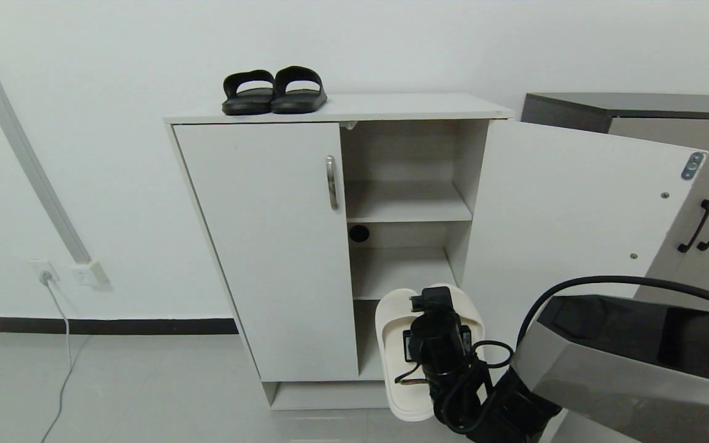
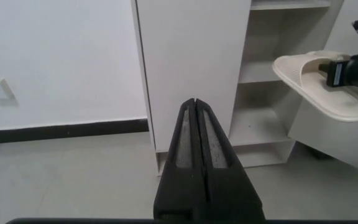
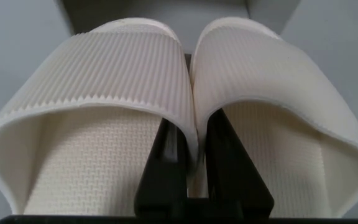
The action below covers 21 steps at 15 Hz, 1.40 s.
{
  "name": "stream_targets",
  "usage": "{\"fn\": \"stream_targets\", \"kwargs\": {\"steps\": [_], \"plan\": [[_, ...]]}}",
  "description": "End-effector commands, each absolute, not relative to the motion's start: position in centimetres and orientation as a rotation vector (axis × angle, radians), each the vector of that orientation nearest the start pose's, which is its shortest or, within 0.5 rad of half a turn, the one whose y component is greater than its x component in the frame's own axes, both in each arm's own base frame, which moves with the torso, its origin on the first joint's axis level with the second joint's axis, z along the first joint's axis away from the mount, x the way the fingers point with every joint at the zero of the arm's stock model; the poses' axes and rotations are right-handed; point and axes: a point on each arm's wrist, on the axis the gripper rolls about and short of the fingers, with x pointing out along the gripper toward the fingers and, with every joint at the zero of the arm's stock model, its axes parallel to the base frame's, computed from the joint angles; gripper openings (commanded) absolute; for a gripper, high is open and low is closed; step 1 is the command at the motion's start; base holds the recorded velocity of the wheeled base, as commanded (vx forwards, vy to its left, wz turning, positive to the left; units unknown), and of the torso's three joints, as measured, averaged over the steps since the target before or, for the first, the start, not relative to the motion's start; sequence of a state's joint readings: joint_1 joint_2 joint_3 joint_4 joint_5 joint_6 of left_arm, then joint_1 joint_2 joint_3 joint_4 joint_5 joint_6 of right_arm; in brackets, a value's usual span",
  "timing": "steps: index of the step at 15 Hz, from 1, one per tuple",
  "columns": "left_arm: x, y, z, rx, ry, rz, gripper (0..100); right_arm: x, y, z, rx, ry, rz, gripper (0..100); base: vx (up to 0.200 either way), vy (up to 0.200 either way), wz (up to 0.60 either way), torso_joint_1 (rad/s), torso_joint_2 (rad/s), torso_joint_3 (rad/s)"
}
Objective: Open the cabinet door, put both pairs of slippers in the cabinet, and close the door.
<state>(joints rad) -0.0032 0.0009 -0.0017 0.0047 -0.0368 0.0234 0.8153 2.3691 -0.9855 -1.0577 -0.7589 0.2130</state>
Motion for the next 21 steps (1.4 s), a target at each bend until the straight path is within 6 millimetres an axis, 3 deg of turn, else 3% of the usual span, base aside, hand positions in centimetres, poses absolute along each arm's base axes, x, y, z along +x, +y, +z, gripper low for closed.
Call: {"fn": "stream_targets", "kwargs": {"steps": [1,11,21], "plan": [[-2.3,-0.1,7.6,0.023,0.006,-0.04,0,29.4,29.1,2.0,-0.018,0.234,0.033,0,0.0,0.0,0.0,0.0,0.0,0.0],[-2.3,-0.1,7.6,0.024,0.006,-0.041,0,29.6,29.6,0.8,-0.022,0.234,0.036,0,0.0,0.0,0.0,0.0,0.0,0.0],[-2.3,-0.1,7.6,0.024,0.006,-0.038,0,30.0,30.1,-1.0,-0.032,0.143,0.05,0,0.0,0.0,0.0,0.004,0.0,-0.179]]}}
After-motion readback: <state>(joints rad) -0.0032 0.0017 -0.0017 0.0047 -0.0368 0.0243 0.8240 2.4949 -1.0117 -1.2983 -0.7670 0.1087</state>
